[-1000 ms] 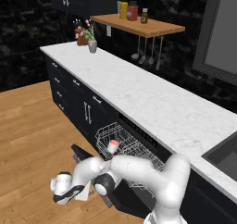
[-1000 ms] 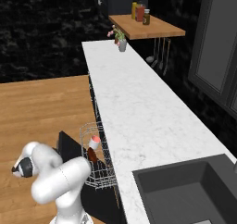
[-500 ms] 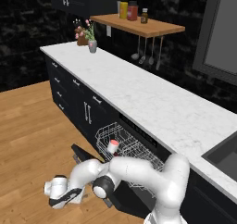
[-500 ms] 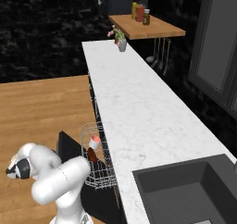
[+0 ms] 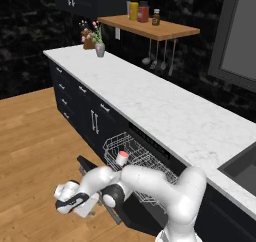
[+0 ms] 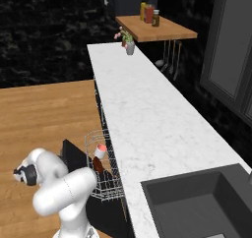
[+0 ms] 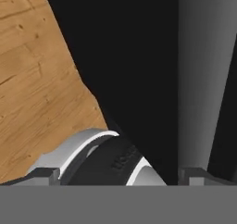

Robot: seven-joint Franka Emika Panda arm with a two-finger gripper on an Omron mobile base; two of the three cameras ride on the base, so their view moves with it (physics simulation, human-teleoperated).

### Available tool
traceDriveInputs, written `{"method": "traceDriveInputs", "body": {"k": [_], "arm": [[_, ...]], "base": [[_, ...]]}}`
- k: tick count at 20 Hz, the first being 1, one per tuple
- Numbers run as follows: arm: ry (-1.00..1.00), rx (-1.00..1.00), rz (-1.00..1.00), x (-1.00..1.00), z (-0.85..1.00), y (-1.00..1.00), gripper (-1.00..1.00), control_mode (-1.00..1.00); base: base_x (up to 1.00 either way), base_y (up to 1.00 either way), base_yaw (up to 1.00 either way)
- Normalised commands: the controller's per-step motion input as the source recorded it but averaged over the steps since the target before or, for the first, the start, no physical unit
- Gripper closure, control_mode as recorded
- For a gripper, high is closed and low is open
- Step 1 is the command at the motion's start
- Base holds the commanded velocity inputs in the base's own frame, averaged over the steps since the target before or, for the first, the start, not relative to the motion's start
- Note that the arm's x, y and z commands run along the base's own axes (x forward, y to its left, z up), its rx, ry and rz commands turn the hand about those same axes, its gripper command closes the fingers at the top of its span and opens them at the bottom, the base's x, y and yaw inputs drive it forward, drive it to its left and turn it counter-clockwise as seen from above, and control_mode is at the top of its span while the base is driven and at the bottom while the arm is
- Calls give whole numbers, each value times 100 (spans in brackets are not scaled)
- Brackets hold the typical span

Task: Pick up the cup and bowl from the counter, place them in the dishwasher, and close the dishwasher door.

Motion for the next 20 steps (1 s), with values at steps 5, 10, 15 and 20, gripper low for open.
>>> {"method": "traceDriveInputs", "body": {"k": [5,10,15,20], "arm": [[4,-13,-13,74,-96,-17,-100,-100],[0,-8,-9,55,-95,-88,-100,-100],[2,-16,-12,47,-74,-100,-100,-100],[15,-30,11,55,-88,-100,-100,-100]], "base": [[0,0,0],[0,0,0],[0,0,0],[0,0,0]]}}
